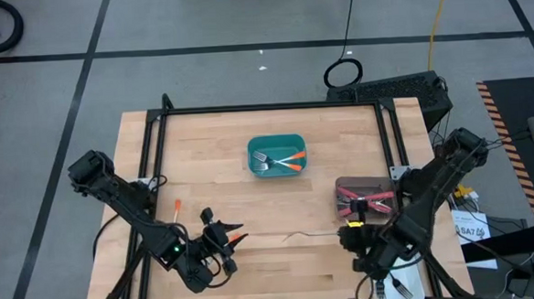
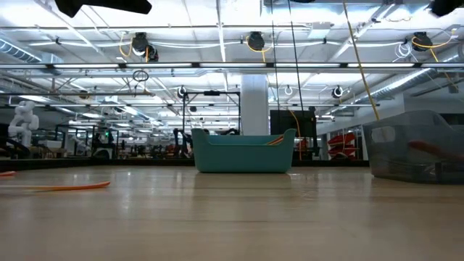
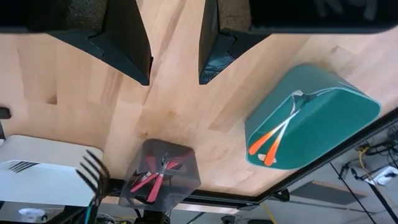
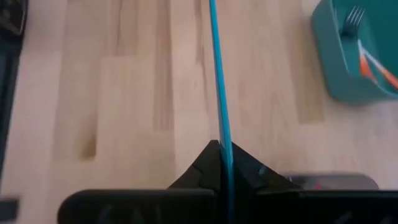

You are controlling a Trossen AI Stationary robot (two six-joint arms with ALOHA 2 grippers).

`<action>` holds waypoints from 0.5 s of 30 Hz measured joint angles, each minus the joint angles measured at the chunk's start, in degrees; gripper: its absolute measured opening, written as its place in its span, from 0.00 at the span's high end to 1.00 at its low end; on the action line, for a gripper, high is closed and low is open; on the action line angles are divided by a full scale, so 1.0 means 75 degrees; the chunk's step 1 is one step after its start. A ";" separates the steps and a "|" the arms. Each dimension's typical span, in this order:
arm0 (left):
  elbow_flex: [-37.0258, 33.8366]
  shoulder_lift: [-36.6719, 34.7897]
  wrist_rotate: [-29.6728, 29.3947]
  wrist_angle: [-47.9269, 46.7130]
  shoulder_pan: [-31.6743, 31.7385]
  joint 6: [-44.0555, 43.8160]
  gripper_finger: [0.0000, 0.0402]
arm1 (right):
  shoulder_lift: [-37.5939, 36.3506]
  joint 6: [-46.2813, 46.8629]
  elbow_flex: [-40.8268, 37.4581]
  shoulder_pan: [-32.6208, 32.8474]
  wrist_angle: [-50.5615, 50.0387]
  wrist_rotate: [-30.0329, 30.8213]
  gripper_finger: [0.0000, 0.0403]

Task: Sort silverware by color (type)
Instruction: Put the blue fork into the white bin

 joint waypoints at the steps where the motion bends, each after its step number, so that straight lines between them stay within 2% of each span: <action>1: 0.0000 0.0000 0.0038 0.0000 0.0000 -0.0016 0.67 | 0.0000 0.0134 0.0154 0.0070 -0.0289 -0.0108 1.00; 15: 0.0000 0.0000 0.0121 -0.0006 0.0074 -0.0018 0.67 | 0.0000 0.1235 0.1854 0.0803 -0.3599 -0.2143 1.00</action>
